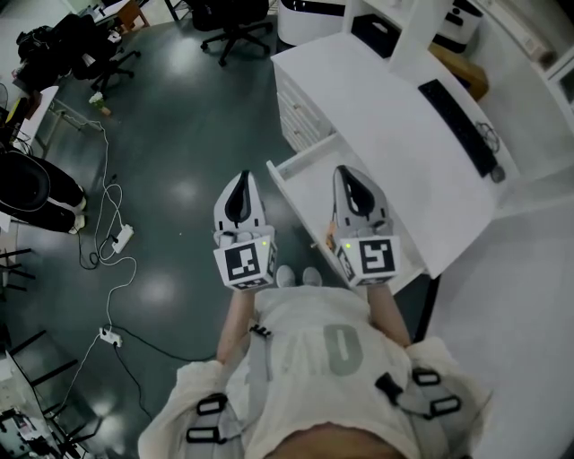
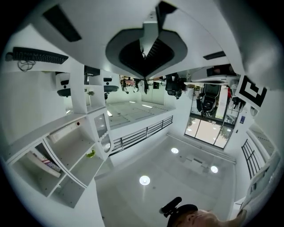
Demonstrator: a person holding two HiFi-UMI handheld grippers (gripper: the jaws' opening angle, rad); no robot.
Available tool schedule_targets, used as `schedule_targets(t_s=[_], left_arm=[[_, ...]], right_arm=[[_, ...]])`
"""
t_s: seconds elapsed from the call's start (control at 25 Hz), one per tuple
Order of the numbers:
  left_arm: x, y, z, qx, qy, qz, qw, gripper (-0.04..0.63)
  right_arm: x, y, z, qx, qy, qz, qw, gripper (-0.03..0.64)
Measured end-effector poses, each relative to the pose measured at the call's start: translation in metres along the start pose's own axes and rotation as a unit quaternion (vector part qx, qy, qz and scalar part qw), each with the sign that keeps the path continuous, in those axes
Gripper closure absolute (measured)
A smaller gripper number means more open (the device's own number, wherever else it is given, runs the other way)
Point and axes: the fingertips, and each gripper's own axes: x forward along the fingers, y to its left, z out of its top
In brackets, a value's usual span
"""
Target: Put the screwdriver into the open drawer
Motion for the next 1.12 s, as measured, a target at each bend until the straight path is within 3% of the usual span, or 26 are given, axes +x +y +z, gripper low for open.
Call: schedule_targets(t_s=[0.44, 0.76, 1.12], left_arm=[[-0.005, 0.004, 0.001, -0.004, 0.001, 0.01, 0.9999, 0.59], [-0.011, 0.01, -0.004, 0.025, 0.008, 0.007, 0.9996, 0.591], [-0.016, 0.008, -0.007, 0.023, 0.002, 0.011, 0.9997, 0.589]], right_arm=[[0.001, 0.001, -0.023, 0.027, 0.029, 0.001, 0.999, 0.612], [-0.002, 0.008, -0.03, 0.019, 0.04, 0.01, 0.999, 0.612], [-0.007, 0.003, -0.031, 0.027, 0.041, 0.007, 0.999, 0.612]])
